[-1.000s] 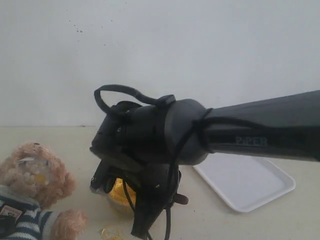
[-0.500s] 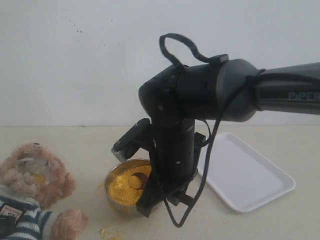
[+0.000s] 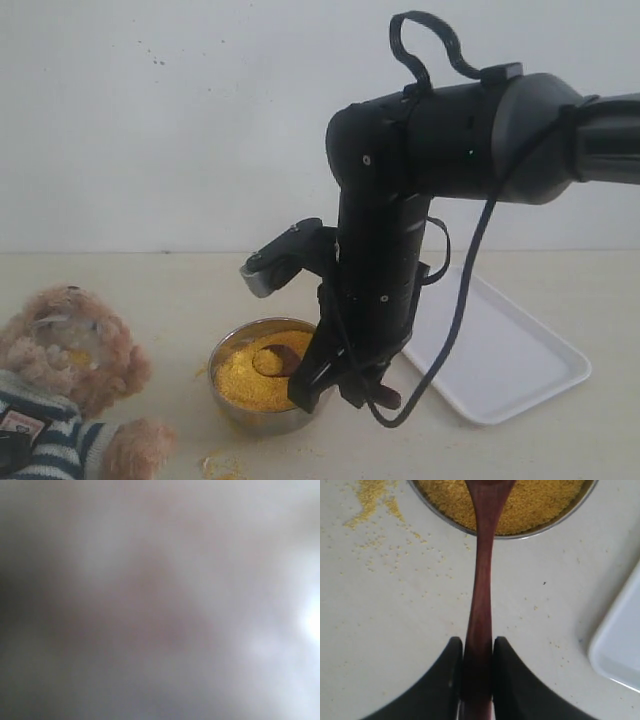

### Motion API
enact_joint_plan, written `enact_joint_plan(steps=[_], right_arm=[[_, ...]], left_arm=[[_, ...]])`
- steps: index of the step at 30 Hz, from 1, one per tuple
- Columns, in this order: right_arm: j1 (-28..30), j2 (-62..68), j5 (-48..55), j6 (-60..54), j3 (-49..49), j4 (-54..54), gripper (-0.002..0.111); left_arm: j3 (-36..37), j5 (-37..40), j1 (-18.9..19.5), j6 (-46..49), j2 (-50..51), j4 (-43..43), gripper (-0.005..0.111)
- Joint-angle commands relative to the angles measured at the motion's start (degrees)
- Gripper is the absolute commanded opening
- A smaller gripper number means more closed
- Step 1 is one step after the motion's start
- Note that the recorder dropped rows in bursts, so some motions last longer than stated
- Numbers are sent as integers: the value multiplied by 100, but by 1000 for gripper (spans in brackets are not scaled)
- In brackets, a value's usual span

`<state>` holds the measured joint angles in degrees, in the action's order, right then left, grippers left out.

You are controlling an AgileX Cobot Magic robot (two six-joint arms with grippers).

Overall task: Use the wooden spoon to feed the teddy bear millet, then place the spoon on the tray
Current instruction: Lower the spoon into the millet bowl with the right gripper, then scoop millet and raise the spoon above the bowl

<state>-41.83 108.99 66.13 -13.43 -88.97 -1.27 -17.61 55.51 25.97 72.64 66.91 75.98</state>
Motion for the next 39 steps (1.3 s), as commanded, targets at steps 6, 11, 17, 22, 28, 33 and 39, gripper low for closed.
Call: enact_joint_plan(steps=[6, 11, 17, 22, 28, 33, 39], right_arm=[[344, -130, 157, -467, -33, 699, 0], [417, -142, 35, -570, -33, 894, 0], [417, -142, 24, -573, -33, 813, 0], [417, -142, 77, -509, -33, 744, 0], [417, -211, 107, -556, -33, 787, 0], [392, -387, 98, -556, -33, 631, 0], [333, -590, 201, -556, -33, 502, 0]], left_arm=[[13, 75, 7, 27, -41, 107, 4], [13, 75, 7, 27, -41, 107, 4], [13, 75, 7, 27, -41, 107, 4], [13, 75, 7, 27, -41, 107, 4], [13, 75, 7, 27, -41, 107, 4], [13, 75, 7, 27, -41, 107, 4], [13, 75, 7, 27, -41, 107, 4]])
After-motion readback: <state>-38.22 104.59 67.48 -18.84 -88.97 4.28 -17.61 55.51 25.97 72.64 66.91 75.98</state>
